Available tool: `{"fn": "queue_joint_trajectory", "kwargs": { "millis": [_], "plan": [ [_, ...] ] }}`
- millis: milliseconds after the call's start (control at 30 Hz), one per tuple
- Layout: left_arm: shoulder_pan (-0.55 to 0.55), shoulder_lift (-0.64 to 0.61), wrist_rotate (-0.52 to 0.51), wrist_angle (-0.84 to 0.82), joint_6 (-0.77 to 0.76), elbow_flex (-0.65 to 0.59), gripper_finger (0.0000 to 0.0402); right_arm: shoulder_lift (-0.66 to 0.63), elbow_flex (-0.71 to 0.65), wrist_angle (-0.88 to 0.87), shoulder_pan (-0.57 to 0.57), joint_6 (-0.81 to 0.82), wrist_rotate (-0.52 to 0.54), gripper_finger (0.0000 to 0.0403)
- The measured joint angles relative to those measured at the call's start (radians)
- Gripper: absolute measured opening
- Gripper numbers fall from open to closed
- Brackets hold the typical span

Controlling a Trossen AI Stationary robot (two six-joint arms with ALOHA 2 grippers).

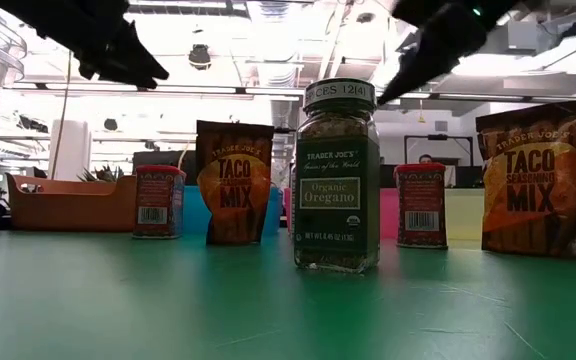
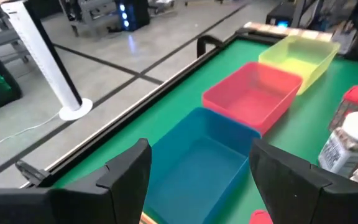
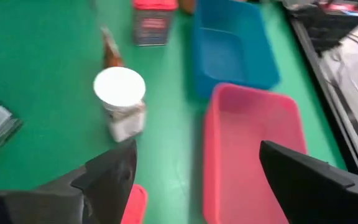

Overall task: Sort spices by type
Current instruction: Put the left white seasoning bottle into the red bin

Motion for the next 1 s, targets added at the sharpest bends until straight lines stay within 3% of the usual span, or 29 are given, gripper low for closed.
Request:
{"fn": "queue_joint_trajectory", "kwargs": {
  "millis": [233, 467, 800, 1000],
  "plan": [
    [0.01, 0.017, -0.004, 0.015, 0.001, 0.001, 0.0256, 0.258, 0.255, -0.101, 0.072, -0.067, -0.034, 0.0386],
    [0.008, -0.017, -0.004, 0.033, -0.001, 0.001, 0.0256, 0.45, 0.4, -0.209, 0.084, -0.102, -0.048, 0.0386],
    [0.007, -0.027, 0.008, -0.011, -0.055, 0.001, 0.0256, 0.531, 0.443, -0.237, 0.058, -0.145, -0.066, 0.0386],
    [0.007, -0.027, 0.008, -0.015, -0.063, 0.001, 0.0256, 0.565, 0.442, -0.211, 0.02, -0.162, -0.176, 0.0386]
  ]
}}
